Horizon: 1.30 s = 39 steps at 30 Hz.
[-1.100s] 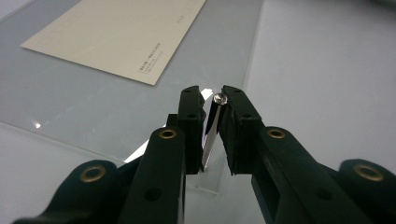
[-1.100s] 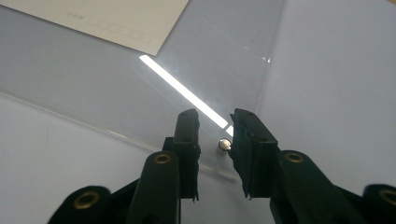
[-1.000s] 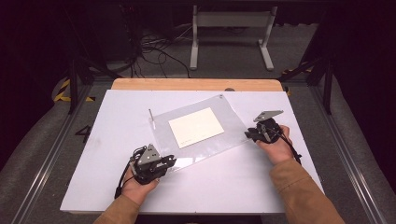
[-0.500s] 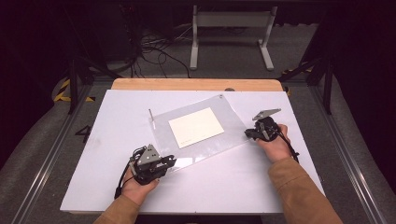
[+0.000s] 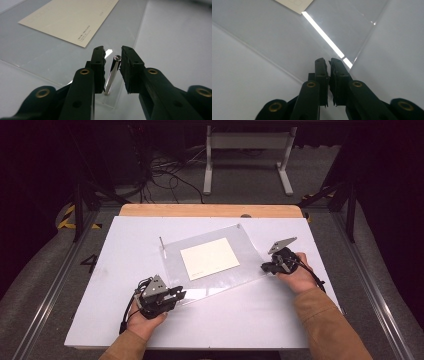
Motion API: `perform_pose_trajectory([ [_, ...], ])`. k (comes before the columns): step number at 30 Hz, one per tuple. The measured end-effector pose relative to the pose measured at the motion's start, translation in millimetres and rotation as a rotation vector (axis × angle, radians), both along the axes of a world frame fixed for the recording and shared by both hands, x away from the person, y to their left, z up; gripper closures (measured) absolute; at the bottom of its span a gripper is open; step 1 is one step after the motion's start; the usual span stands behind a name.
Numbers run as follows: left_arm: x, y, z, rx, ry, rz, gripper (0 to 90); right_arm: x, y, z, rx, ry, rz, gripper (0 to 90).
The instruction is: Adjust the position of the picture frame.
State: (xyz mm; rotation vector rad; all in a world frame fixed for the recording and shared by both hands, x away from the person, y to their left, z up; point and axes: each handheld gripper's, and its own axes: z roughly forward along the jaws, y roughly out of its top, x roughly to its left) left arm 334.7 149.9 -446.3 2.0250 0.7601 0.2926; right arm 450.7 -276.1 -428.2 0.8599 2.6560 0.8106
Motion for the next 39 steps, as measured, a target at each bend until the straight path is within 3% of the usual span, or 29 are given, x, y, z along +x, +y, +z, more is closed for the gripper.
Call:
perform_pose_trajectory([
  [8, -4.6, 21.5, 3.9, -0.022, 0.018, 0.031, 59.2, -35.4, 9.0, 1.0, -0.02, 0.03, 0.146, 84.2],
  [21, -13.0, 37.0, 4.0, -0.018, 0.032, 0.053, 55.8, -85.0, 26.2, -1.1, -0.011, 0.043, 0.283, 84.2],
  [29, -12.8, 39.2, 3.2, -0.021, 0.05, 0.063, 56.3, -107.4, 41.0, -1.2, -0.022, 0.054, 0.348, 84.1],
  [32, -12.5, 42.3, 2.3, -0.001, 0.062, 0.081, 57.7, -112.6, 43.4, -1.9, -0.011, 0.059, 0.362, 84.1],
  [35, -12.2, 46.3, 1.9, -0.016, 0.094, 0.091, 62.9, -112.4, 41.4, -2.9, 0.009, 0.07, 0.356, 84.0],
  [39, -15.0, 50.6, 3.2, 0.008, 0.122, 0.105, 70.0, -112.5, 41.3, -3.0, 0.01, 0.067, 0.36, 84.0],
])
